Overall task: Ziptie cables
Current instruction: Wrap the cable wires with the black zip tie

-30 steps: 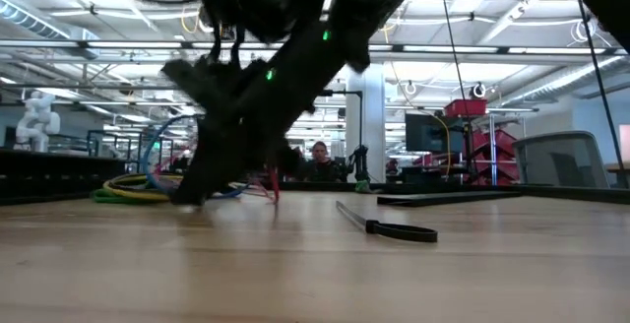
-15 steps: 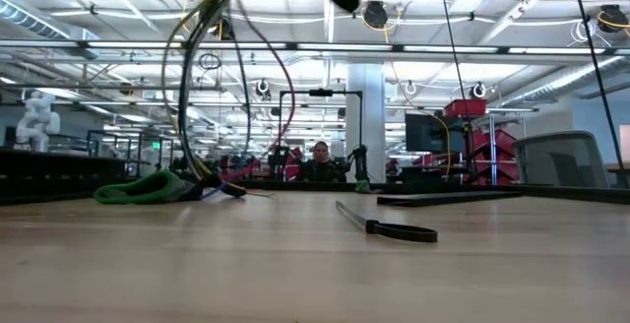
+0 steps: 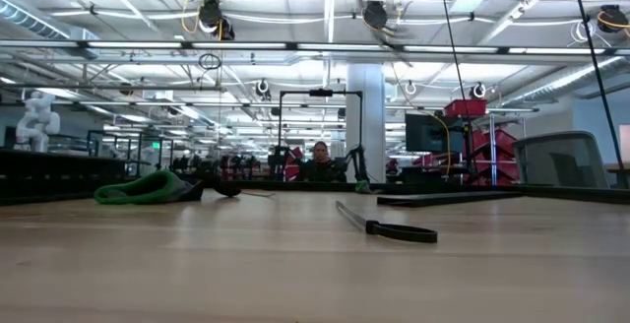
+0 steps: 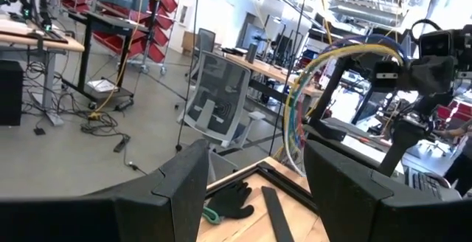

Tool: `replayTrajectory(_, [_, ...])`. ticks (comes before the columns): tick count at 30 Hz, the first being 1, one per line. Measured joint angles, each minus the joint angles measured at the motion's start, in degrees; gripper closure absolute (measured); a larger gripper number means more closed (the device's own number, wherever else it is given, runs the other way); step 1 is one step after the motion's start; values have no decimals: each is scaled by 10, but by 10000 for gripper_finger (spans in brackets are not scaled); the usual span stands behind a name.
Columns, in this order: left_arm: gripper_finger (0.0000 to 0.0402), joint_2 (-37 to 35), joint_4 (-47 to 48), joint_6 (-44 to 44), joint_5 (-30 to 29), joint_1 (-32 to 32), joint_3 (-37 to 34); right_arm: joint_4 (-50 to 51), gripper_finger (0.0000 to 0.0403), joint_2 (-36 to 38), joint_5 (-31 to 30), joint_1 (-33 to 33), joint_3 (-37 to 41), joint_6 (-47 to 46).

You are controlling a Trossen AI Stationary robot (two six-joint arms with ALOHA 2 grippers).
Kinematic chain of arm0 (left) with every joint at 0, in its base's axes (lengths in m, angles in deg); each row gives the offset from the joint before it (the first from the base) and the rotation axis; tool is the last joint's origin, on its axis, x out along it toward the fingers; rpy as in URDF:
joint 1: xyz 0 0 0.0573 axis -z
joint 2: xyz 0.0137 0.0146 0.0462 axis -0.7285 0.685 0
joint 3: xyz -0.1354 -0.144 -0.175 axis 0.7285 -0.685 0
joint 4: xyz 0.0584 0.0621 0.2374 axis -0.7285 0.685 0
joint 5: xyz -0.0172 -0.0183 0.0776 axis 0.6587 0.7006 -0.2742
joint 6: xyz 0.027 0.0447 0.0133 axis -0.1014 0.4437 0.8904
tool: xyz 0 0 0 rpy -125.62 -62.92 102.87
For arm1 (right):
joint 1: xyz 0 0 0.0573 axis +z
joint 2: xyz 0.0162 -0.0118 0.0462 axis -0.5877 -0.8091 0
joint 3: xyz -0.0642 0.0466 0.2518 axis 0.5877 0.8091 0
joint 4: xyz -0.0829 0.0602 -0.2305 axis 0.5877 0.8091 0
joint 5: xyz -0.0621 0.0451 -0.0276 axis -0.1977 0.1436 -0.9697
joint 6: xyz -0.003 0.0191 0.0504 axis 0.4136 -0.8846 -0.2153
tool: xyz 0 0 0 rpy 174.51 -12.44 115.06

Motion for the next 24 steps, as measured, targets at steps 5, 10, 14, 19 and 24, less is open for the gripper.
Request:
replayTrajectory(5, [185, 0, 0, 0, -2, 0, 0, 94, 372, 30, -75, 56, 0, -44])
replayTrajectory(10, [185, 0, 0, -1, -9, 0, 0, 301, 372, 15, -76, 114, 4, -173])
replayTrajectory(14, [185, 0, 0, -1, -14, 0, 0, 410, 372, 7, -75, 156, 5, -274])
replayTrajectory(19, [185, 0, 0, -26, -20, 0, 0, 434, 372, 16, -68, 191, 5, -324])
replayTrajectory(24, [185, 0, -1, -33, -20, 0, 0, 477, 373, 35, -71, 204, 4, -355])
